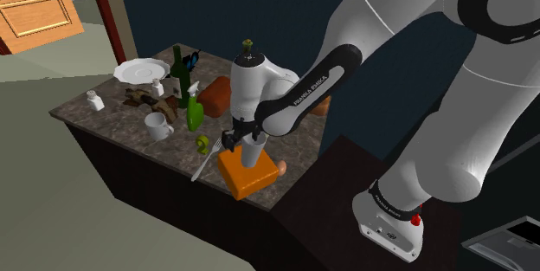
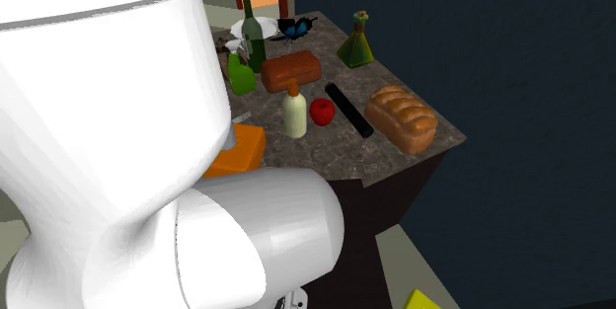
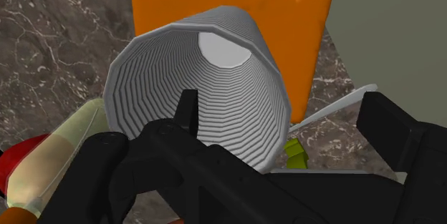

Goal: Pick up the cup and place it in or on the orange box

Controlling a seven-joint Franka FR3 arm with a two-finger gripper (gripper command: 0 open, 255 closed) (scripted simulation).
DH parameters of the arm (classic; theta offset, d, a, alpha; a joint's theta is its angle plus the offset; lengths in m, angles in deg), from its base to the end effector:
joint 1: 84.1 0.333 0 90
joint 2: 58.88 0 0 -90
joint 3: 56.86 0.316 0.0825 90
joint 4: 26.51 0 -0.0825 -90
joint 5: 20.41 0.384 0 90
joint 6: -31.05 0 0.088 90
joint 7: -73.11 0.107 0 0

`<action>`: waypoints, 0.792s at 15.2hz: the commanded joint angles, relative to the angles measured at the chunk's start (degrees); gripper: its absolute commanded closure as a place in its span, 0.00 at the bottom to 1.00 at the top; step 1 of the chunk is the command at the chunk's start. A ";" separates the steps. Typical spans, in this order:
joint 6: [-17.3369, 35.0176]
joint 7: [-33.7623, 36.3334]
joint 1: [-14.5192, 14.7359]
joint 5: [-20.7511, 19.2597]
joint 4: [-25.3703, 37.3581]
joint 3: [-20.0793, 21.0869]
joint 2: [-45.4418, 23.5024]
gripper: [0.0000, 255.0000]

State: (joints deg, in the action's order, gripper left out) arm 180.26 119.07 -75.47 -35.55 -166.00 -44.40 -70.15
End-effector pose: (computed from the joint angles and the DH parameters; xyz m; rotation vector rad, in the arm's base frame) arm 0.4517 0.1828 0.2248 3.0392 -0.3189 0.0538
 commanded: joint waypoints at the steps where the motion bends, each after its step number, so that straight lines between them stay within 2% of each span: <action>1: -1.77 -0.95 -0.20 1.35 0.00 0.57 1.88 0.00; 4: -6.90 -3.31 -0.41 4.72 0.50 1.71 6.80 0.00; 12: -6.89 -3.32 -0.35 4.73 0.50 1.65 6.80 0.00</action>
